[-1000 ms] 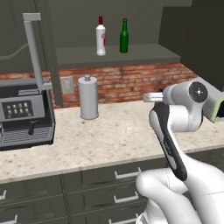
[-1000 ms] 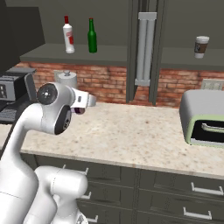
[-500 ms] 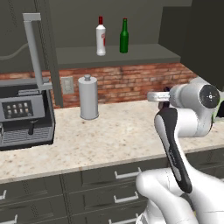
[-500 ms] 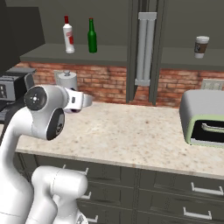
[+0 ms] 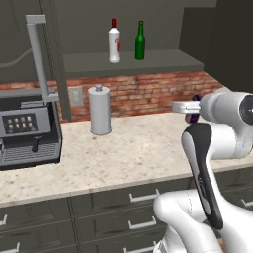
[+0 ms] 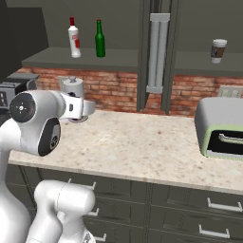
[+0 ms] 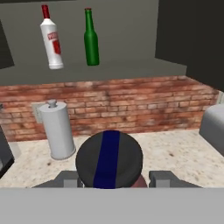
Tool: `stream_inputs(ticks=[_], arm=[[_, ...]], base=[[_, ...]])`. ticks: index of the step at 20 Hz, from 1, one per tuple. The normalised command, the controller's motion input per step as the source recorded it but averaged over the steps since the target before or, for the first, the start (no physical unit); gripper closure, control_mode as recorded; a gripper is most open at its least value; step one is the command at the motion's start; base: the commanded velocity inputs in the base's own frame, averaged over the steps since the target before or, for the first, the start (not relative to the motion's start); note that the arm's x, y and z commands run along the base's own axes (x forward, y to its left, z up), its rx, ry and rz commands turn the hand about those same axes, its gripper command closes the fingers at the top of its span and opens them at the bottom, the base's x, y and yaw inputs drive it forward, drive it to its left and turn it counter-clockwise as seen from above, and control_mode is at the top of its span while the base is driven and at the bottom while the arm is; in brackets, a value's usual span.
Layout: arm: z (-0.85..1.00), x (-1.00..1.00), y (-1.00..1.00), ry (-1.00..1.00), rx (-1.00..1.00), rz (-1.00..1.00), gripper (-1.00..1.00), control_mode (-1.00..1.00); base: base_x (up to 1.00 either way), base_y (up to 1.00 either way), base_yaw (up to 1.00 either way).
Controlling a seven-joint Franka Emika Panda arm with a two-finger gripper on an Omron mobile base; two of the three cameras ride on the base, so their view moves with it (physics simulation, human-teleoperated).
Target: Sort all alcoholic drinks to one cabinet, and non-alcoholic drinks to the other.
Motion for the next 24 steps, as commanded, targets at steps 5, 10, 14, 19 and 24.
stream_inputs(ticks=[5,10,14,19,24], arm=[[0.18,-0.31,0.00,0.00,-0.01,-0.01,1.00,-1.00],[0.08,-0.30,0.00,0.00,-0.01,0.00,1.00,-1.00],[0.00,-0.32,0.00,0.00,-0.02,0.00,1.00,-1.00],[0.00,-0.33,0.00,0.00,-0.01,0.00,1.00,-1.00],[0.00,-0.30,0.00,0.00,-0.01,0.00,1.00,-1.00]], base=[[0.00,0.00,0.00],[0.00,0.00,0.00],[0.00,0.00,0.00],[0.00,0.00,0.00],[0.00,0.00,0.00]])
